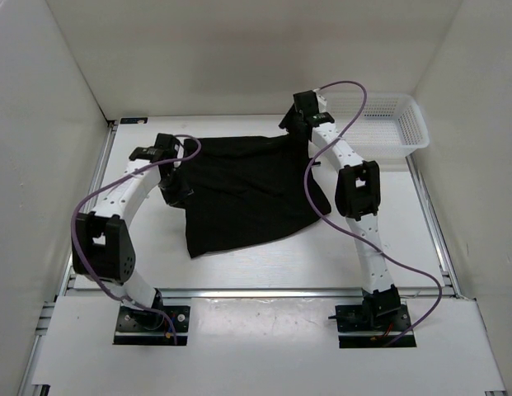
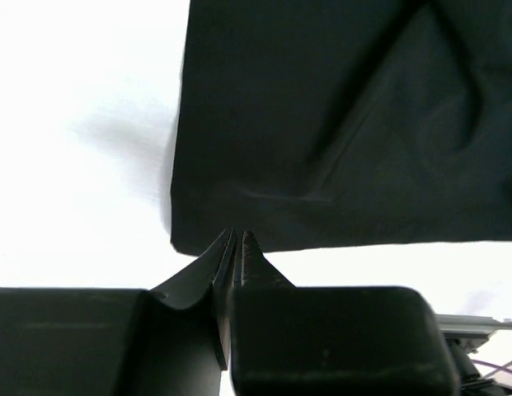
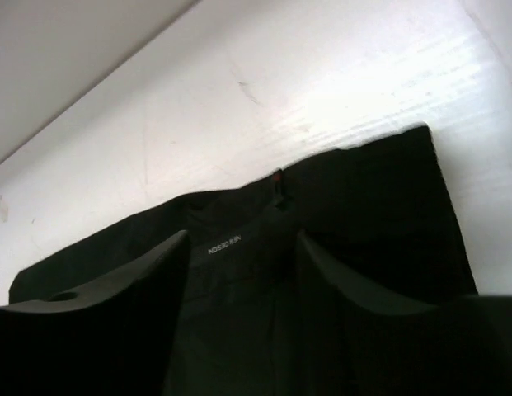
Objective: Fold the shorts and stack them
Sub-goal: Flatten the shorts out
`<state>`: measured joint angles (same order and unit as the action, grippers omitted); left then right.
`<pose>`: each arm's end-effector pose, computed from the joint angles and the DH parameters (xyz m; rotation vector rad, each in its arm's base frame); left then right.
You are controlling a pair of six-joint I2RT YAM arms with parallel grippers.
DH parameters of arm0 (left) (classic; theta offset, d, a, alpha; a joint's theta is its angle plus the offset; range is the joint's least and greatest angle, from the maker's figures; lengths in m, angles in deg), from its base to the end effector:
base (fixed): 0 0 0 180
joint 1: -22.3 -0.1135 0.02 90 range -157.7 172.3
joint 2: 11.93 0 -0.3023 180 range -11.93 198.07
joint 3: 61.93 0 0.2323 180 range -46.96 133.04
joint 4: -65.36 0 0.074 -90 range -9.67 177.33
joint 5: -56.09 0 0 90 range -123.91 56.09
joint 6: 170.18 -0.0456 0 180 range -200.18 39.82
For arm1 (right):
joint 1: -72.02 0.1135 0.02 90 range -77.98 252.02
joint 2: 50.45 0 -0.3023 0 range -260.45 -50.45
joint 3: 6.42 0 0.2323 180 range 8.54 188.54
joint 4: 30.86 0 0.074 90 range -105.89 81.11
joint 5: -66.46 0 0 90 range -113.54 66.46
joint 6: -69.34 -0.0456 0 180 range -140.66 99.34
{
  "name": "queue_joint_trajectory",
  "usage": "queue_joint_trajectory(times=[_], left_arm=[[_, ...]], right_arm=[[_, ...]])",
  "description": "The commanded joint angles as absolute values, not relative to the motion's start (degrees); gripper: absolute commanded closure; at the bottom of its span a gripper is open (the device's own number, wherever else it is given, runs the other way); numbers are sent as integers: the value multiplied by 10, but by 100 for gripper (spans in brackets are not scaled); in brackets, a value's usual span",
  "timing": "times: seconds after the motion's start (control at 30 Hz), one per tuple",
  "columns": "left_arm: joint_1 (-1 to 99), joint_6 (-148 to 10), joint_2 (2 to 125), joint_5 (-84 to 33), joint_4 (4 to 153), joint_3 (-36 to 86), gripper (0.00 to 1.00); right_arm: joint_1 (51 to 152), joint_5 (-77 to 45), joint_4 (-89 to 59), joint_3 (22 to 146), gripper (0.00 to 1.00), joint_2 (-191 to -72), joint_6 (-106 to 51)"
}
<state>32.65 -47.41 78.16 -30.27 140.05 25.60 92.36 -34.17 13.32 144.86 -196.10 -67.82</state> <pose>0.2739 -0.0530 0.2889 -0.5634 2.8965 -0.2083 0.5596 0.1985 0.2328 0.6236 2.1780 0.4307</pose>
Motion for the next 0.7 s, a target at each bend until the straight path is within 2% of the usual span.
queue_joint_trajectory(times=[0.0,0.03,0.1,0.17,0.2,0.23,0.3,0.33,0.4,0.43,0.47,0.5,0.53,0.57,0.6,0.63,0.67], left_arm=[[320,-483,812,-309,1393,341,83],[320,-483,827,-309,1398,369,83],[314,-483,886,-315,1398,472,85],[307,-488,971,-321,1420,560,89],[299,-488,1005,-328,1434,661,89],[293,-493,1041,-328,1448,718,90],[285,-493,1146,-343,1478,823,90],[276,-493,1179,-337,1485,919,90],[270,-501,1263,-319,1485,994,76],[256,-501,1280,-301,1474,1019,69],[256,-501,1290,-286,1455,1011,63],[248,-496,1297,-271,1433,997,44],[248,-496,1307,-260,1400,975,35],[248,-496,1316,-260,1393,974,30],[248,-496,1335,-260,1393,985,25],[248,-503,1345,-260,1393,1004,17],[254,-509,1354,-260,1393,1013,16]], right_arm=[[936,-301,74,1451,39,-1919,-632],[941,-282,68,1432,36,-1910,-626],[947,-275,68,1412,38,-1880,-607],[956,-275,68,1366,59,-1839,-583],[971,-289,68,1346,69,-1822,-574],[976,-299,68,1303,88,-1805,-564],[982,-315,87,1263,100,-1755,-539],[982,-315,97,1244,100,-1737,-534],[982,-336,120,1170,100,-1681,-528],[977,-343,120,1141,97,-1660,-528],[977,-343,128,1088,85,-1622,-528],[961,-343,135,1062,79,-1603,-528],[954,-327,146,1040,73,-1574,-528],[947,-327,155,1021,65,-1560,-528],[934,-320,172,988,46,-1547,-523],[927,-320,179,972,39,-1525,-523],[912,-309,186,946,31,-1514,-523]])
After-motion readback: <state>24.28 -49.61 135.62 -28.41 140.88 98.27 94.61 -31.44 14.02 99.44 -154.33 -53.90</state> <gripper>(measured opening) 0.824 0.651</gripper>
